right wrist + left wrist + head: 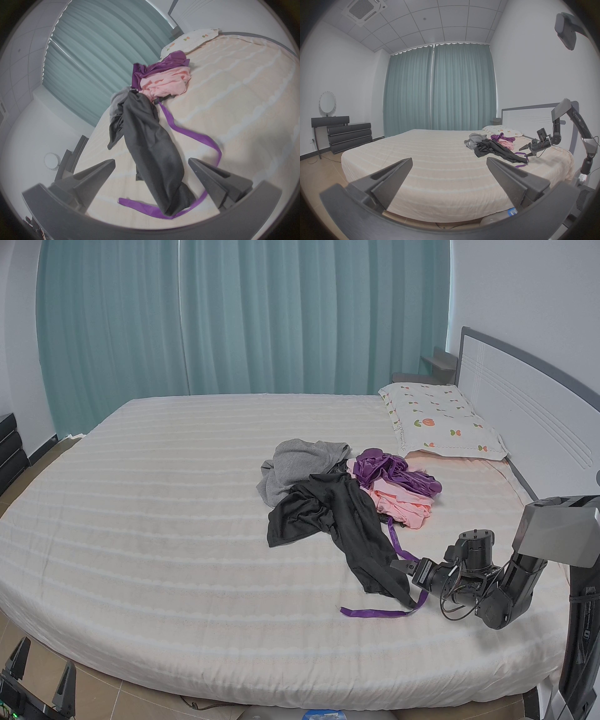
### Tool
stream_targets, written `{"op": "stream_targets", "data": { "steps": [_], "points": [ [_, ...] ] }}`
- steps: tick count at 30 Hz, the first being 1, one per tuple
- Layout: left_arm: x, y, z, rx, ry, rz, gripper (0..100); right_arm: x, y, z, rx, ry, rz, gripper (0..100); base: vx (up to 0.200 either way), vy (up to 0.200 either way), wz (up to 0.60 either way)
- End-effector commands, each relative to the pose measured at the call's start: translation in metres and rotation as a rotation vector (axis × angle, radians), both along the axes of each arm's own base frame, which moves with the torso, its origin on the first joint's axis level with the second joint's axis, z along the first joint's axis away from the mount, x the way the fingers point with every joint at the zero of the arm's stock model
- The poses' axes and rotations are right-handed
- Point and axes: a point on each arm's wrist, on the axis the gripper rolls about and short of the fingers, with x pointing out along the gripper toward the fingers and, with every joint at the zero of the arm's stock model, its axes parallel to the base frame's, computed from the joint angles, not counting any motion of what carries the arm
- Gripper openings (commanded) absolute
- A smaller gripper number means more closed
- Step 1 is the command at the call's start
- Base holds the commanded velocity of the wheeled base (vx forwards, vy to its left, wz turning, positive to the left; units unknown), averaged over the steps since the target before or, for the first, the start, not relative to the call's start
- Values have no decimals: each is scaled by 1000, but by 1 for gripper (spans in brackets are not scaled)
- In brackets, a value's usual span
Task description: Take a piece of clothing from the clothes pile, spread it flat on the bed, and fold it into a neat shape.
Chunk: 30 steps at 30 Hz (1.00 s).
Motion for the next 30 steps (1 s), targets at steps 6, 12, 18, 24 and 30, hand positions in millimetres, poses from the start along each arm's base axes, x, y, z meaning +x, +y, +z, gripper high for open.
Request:
{"op": "stream_targets", "data": {
  "steps": [6,12,18,24,30],
  "points": [
    [0,0,-5,0,6,0,100,-8,27,21,37,-55,69,100,0,0,0],
    [0,0,-5,0,6,0,100,-3,39,8,11,-1,90,100,0,0,0],
    [0,0,-5,0,6,0,100,14,31,-14,-19,57,50,100,0,0,0],
    [0,0,-5,2,6,0,100,30,6,-32,-67,54,4,100,0,0,0],
    [0,0,-5,0,6,0,100,37,-1,-27,-83,16,-6,100,0,0,0]
  ]
}}
